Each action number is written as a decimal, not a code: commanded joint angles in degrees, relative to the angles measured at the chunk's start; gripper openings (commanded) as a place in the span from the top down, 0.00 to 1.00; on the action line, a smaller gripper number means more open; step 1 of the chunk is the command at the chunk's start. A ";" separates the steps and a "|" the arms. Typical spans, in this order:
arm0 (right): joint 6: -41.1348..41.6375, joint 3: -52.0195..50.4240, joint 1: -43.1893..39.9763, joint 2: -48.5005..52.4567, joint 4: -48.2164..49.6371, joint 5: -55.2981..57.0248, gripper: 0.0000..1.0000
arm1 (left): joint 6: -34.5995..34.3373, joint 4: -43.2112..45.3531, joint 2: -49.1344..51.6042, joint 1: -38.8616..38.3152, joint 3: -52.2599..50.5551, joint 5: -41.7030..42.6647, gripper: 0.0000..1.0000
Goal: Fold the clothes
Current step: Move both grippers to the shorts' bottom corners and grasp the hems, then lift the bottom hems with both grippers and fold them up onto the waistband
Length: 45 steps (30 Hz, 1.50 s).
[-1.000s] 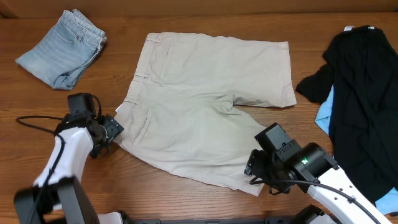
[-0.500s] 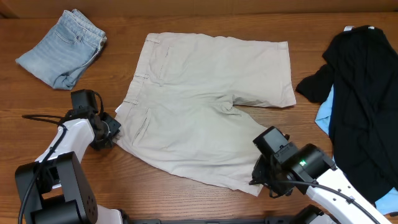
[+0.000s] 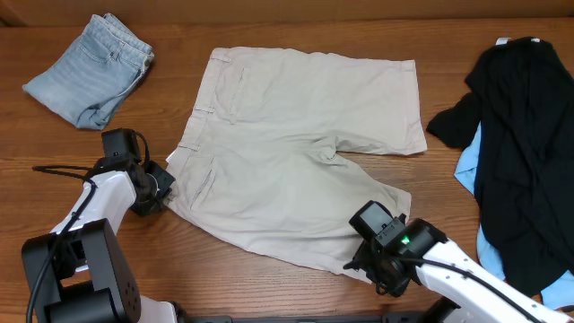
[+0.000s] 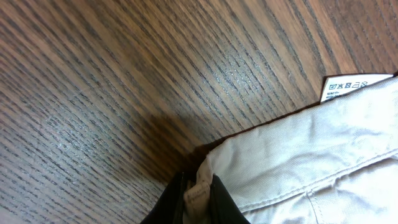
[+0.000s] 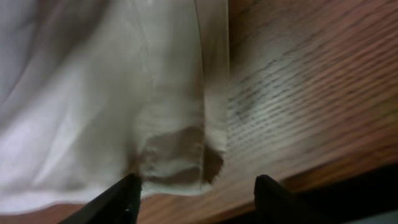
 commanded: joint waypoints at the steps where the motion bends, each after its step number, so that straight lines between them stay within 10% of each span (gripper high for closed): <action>1: -0.57 -0.39 0.50 2.27 1.88 -0.76 0.34 | -0.17 -0.81 3.80 0.09 -2.47 -1.11 0.96; 9: -5.77 -0.39 0.50 4.52 4.20 -2.89 0.42 | -0.11 -0.85 3.76 0.15 -2.32 -1.16 0.96; 19: -5.88 -0.39 0.50 4.55 4.02 -3.34 0.70 | 1.66 -3.34 3.54 0.15 -0.31 -1.14 0.96; 22: -5.88 -0.39 0.50 4.52 4.02 -3.32 0.95 | 2.78 -3.80 3.54 0.15 0.55 -1.16 0.96; 27: -7.39 1.60 0.48 3.80 3.54 -1.62 0.96 | 8.55 -9.33 3.50 0.57 6.69 -1.18 0.96; 45: -19.93 58.01 0.48 -0.28 -25.77 34.95 0.96 | 13.35 -52.06 3.10 0.55 52.96 -0.63 0.96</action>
